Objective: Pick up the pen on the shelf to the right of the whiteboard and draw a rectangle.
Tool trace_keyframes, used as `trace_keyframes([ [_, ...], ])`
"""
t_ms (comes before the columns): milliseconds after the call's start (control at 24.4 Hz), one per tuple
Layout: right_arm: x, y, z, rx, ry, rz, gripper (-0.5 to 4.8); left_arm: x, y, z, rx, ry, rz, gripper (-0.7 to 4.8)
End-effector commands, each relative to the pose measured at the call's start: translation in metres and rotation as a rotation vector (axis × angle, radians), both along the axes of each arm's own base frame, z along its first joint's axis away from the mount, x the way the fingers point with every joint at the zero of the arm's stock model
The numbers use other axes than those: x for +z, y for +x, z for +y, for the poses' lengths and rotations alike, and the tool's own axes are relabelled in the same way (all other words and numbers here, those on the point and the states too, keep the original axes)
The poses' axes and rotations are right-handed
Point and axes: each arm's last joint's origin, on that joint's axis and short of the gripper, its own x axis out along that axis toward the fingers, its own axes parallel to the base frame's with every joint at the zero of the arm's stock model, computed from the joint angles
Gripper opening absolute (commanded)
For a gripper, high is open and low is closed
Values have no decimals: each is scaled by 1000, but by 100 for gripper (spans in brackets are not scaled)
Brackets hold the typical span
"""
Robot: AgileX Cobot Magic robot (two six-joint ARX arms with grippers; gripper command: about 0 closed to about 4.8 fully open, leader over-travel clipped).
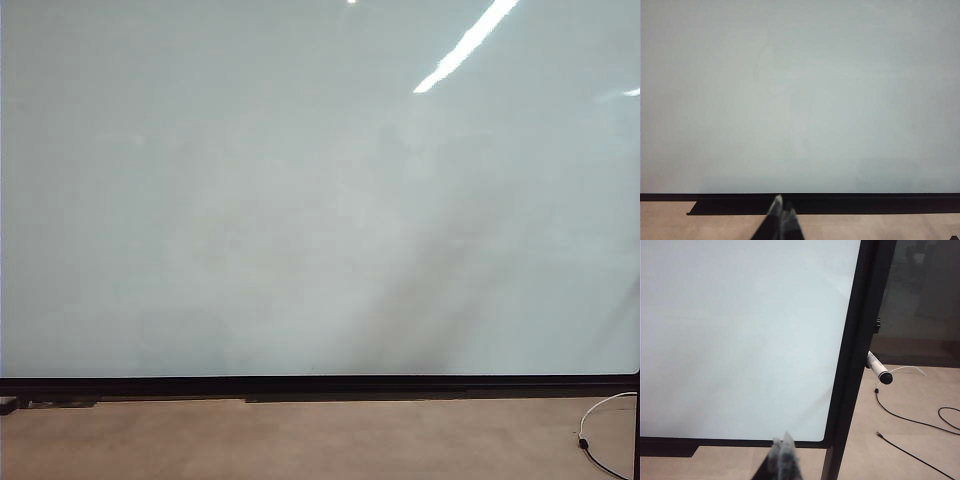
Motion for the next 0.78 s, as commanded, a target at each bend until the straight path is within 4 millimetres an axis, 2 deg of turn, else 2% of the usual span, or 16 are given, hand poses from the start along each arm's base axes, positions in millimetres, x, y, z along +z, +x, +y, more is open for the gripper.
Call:
trace_keyframes([
  [41, 5, 0, 0, 2, 5, -39, -6, 1, 0, 0, -5, 4, -8, -4],
  [534, 9, -1, 2, 73, 3, -72, -6, 2, 0, 0, -5, 4, -8, -5],
  [780, 21, -2, 1, 52, 30, -49, -6, 2, 0, 0, -4, 4, -8, -4],
])
